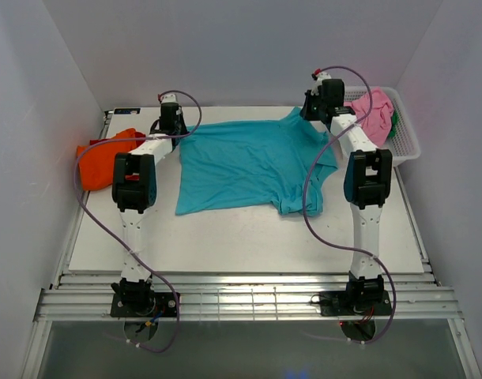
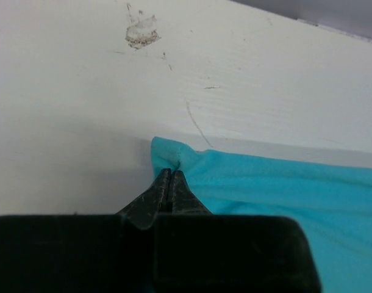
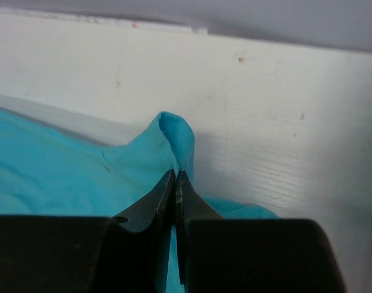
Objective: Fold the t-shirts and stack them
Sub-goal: Flatten out the tshirt
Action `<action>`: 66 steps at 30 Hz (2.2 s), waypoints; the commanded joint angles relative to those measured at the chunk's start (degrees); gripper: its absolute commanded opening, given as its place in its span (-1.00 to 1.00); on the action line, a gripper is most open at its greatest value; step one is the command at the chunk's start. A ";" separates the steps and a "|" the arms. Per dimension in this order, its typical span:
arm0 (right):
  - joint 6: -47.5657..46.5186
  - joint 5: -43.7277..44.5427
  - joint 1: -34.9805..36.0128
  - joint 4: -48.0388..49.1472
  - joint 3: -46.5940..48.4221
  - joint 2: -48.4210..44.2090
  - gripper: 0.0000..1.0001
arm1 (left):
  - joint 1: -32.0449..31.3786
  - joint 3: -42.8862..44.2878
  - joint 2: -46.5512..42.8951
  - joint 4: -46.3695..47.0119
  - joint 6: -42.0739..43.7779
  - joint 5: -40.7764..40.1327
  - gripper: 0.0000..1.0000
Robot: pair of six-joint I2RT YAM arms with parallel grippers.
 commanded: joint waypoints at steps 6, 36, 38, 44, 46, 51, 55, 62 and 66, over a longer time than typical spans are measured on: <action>-2.81 -5.64 1.83 3.57 -1.71 -15.30 -0.85 | 0.55 -8.51 -15.62 3.93 -0.75 -4.04 -1.00; -2.46 11.05 25.82 -5.92 -57.62 -54.86 -0.11 | -5.08 -52.90 -63.62 -8.55 -10.24 -4.92 -1.00; -2.90 12.55 25.91 -6.35 -57.53 -55.47 -0.01 | -5.17 -54.30 -63.97 -8.46 -10.59 -5.44 -1.00; -4.48 21.77 25.83 -4.08 -61.13 -59.52 0.25 | -5.17 -54.93 -63.09 -8.55 -10.68 -6.41 -1.00; -4.83 23.97 25.83 -4.07 -61.57 -58.82 0.25 | -5.17 -54.84 -62.83 -8.46 -10.86 -6.24 -1.00; -3.52 25.74 25.56 -4.25 -61.40 -53.12 0.24 | -5.17 -55.19 -62.82 -8.55 -10.77 -6.23 -1.00; -1.94 25.91 25.56 -4.51 -61.83 -48.19 0.22 | -5.17 -55.81 -64.23 -8.64 -10.42 -6.85 -1.00; -0.79 28.46 25.12 -4.60 -61.92 -43.17 0.19 | -5.17 -55.54 -64.58 -8.81 -10.33 -6.32 -1.00; -1.32 29.52 24.42 -4.60 -62.27 -43.70 0.19 | -5.25 -55.72 -64.93 -8.72 -10.33 -6.32 -1.00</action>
